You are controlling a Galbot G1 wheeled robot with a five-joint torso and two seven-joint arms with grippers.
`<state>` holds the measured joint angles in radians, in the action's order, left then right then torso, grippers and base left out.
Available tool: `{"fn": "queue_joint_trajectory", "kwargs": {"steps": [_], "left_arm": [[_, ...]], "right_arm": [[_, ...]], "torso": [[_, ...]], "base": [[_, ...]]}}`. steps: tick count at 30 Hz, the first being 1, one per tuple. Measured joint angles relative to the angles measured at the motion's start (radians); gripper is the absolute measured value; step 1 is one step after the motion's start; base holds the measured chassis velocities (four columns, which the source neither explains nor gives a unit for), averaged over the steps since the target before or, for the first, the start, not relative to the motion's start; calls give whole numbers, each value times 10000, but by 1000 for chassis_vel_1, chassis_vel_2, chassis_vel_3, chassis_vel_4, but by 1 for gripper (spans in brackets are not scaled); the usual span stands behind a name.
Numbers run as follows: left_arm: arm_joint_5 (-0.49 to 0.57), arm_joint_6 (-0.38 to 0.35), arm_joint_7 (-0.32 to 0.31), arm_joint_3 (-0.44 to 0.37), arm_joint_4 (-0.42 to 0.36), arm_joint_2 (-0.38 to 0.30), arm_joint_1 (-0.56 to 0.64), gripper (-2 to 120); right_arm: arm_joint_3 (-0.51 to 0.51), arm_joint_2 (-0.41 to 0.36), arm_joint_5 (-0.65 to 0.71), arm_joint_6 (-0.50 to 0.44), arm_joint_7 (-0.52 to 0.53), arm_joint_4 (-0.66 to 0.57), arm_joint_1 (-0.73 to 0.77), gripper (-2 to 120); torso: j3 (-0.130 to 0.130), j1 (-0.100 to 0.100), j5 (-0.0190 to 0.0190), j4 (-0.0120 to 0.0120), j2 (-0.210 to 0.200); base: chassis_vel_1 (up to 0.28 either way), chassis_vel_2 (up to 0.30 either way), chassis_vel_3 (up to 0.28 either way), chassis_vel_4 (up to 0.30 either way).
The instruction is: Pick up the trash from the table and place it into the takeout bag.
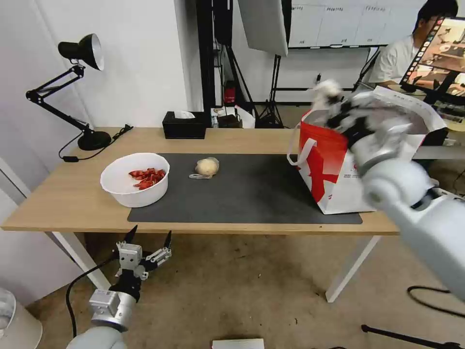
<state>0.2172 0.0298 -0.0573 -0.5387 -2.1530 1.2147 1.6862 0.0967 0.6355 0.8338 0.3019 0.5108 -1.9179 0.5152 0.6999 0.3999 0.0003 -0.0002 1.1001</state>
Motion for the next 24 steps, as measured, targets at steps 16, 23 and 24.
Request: {"fn": "queue_joint_trajectory", "kwargs": {"steps": [16,23,24], "left_arm": [[22,-3,26,-70,-279,-126,169,100],[22,-5,31,-43,-293,-126,205,100],[22,-6,31,-32,-292,-124,200,100]], "right_arm": [[-371,-60,3374,2267,2339,182,-1076,36],[-460,-66,3218,2268,2278,242,-1070,61],[-482,-65,3204,2269,2265,242,-1064,65]], "torso": [[1,1,-3,2,0],[1,1,-3,2,0],[1,1,-3,2,-1]], "base": [[0,0,0,0],[0,0,0,0],[0,0,0,0]]}}
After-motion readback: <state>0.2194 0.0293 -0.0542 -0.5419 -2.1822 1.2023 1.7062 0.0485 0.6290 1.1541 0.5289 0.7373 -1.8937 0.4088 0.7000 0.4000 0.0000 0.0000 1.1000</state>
